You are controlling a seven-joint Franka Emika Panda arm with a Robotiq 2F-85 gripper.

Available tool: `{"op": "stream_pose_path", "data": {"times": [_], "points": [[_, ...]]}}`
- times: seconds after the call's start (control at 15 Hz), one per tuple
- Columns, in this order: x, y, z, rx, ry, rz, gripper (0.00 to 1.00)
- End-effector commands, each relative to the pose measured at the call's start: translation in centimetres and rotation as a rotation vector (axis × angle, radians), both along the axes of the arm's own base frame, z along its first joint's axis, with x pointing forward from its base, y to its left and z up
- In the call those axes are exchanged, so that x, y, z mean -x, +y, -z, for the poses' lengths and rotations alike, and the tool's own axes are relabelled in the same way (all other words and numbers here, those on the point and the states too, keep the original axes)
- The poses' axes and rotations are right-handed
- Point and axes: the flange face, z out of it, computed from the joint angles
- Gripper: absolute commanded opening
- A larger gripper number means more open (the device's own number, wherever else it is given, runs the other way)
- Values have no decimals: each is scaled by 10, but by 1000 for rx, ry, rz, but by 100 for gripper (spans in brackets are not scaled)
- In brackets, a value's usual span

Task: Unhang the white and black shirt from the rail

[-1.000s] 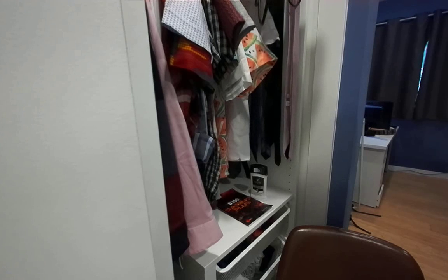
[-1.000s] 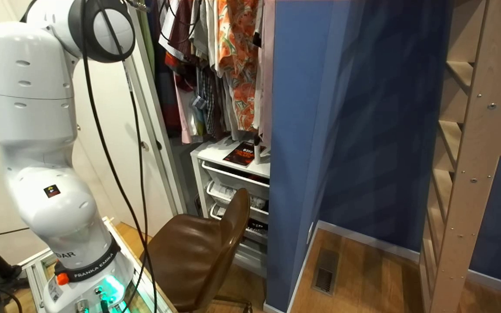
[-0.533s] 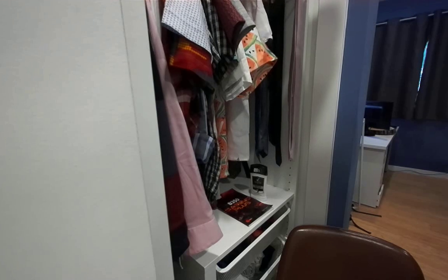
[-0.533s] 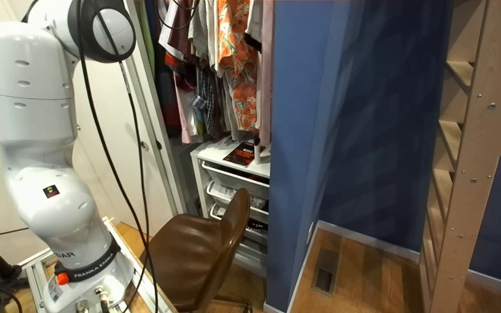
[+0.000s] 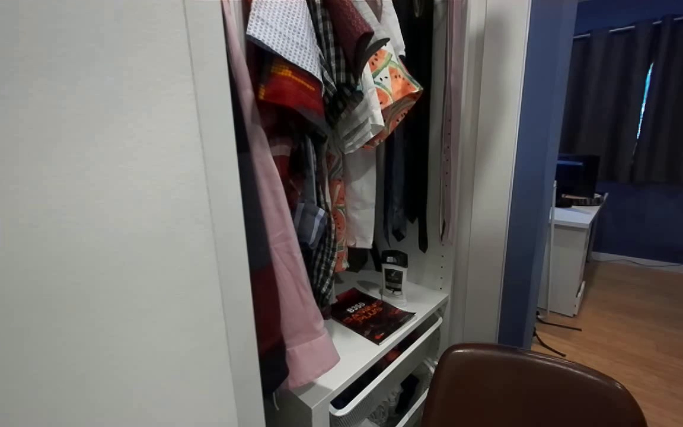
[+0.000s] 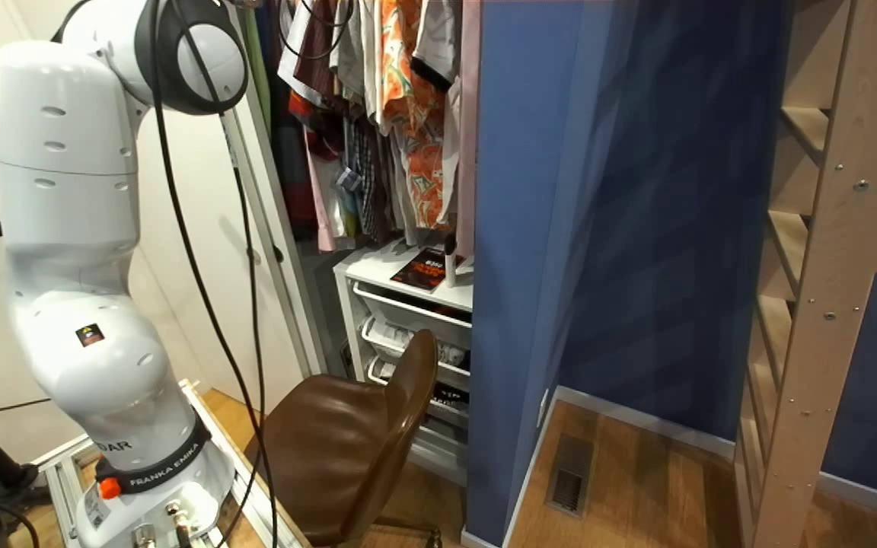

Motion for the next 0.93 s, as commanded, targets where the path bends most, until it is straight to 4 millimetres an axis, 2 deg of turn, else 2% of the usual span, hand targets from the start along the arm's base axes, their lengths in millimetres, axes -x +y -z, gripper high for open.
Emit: {"op": "stream_pose_path", "data": {"times": [0.0,0.33,0.87], "points": [[-7,6,3,0,-4,-42,100],[-2,10,-5,3,-11,-71,100],[-19,16,16,10,-33,-53,100]]}}
